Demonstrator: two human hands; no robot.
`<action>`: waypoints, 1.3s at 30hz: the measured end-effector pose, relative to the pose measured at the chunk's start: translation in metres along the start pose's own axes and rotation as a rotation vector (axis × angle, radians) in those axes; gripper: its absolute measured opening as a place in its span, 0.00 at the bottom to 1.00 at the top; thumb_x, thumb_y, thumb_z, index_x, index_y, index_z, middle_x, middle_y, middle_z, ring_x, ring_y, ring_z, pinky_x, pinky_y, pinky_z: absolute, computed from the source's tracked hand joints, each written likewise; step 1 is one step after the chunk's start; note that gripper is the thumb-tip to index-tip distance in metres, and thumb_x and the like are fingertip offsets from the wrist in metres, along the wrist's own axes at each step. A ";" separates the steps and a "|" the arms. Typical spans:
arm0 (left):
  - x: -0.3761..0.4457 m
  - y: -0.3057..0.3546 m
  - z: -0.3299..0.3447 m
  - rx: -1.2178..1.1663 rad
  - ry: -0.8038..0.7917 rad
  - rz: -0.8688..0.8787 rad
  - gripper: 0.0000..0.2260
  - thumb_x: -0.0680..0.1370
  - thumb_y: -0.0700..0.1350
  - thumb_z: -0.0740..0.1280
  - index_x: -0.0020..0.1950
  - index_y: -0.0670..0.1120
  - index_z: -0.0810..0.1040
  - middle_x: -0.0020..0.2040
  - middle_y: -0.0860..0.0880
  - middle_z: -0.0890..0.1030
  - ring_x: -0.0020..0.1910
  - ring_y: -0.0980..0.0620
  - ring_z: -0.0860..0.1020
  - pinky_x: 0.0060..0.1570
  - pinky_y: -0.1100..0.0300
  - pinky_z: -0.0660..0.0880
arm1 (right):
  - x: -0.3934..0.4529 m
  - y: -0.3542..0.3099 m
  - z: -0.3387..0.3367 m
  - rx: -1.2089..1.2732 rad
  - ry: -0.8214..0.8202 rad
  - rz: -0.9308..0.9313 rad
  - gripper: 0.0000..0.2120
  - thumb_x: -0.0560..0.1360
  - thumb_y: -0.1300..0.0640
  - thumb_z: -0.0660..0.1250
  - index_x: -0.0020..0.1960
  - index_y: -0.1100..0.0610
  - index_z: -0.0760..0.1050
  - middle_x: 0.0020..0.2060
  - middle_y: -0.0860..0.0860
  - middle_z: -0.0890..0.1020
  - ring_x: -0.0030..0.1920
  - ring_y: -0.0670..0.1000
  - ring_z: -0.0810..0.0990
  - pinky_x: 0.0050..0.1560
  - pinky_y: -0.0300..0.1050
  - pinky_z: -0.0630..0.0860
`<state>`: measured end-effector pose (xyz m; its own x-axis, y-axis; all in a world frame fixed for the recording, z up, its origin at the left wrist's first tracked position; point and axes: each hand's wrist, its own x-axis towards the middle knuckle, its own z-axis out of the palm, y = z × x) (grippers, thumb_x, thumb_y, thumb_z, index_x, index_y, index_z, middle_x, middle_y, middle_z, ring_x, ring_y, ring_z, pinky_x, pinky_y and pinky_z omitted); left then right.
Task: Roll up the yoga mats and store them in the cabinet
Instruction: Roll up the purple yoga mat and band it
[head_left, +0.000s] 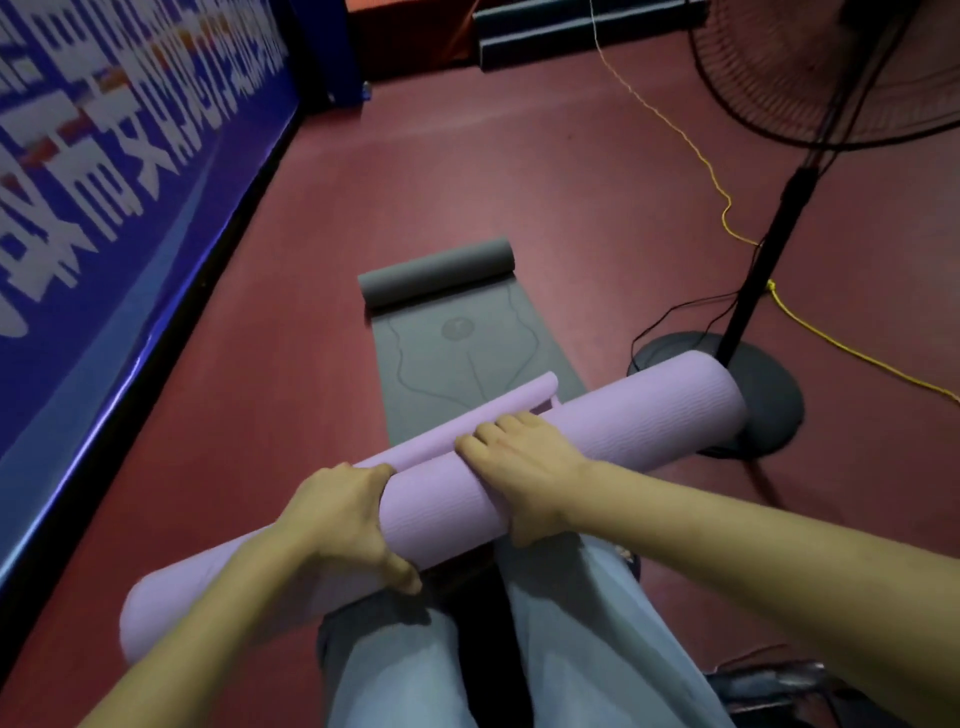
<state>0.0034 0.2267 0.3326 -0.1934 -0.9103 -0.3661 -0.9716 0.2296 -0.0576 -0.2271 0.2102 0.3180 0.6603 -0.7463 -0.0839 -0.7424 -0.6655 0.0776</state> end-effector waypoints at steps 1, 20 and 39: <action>0.004 -0.001 -0.001 -0.010 -0.020 -0.001 0.45 0.47 0.77 0.71 0.59 0.56 0.74 0.52 0.56 0.83 0.49 0.50 0.80 0.48 0.55 0.77 | 0.004 0.005 -0.001 0.013 -0.032 0.008 0.37 0.56 0.48 0.80 0.59 0.54 0.68 0.52 0.54 0.77 0.50 0.58 0.78 0.45 0.49 0.65; 0.006 -0.006 0.022 -0.092 0.122 -0.025 0.40 0.53 0.72 0.77 0.54 0.52 0.69 0.54 0.54 0.79 0.51 0.49 0.77 0.44 0.54 0.72 | 0.033 0.021 -0.007 0.021 -0.142 0.019 0.37 0.56 0.41 0.80 0.56 0.52 0.67 0.53 0.52 0.78 0.50 0.57 0.77 0.48 0.50 0.73; -0.040 0.011 0.031 -0.046 0.474 0.063 0.33 0.53 0.62 0.73 0.52 0.47 0.76 0.46 0.52 0.81 0.42 0.46 0.79 0.41 0.54 0.75 | -0.021 -0.006 -0.012 -0.031 0.064 0.009 0.35 0.48 0.45 0.77 0.52 0.55 0.72 0.44 0.52 0.81 0.41 0.57 0.80 0.41 0.50 0.68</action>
<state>0.0047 0.2761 0.3175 -0.2827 -0.9543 0.0967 -0.9589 0.2837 -0.0037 -0.2352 0.2294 0.3311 0.6604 -0.7506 -0.0198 -0.7448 -0.6582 0.1092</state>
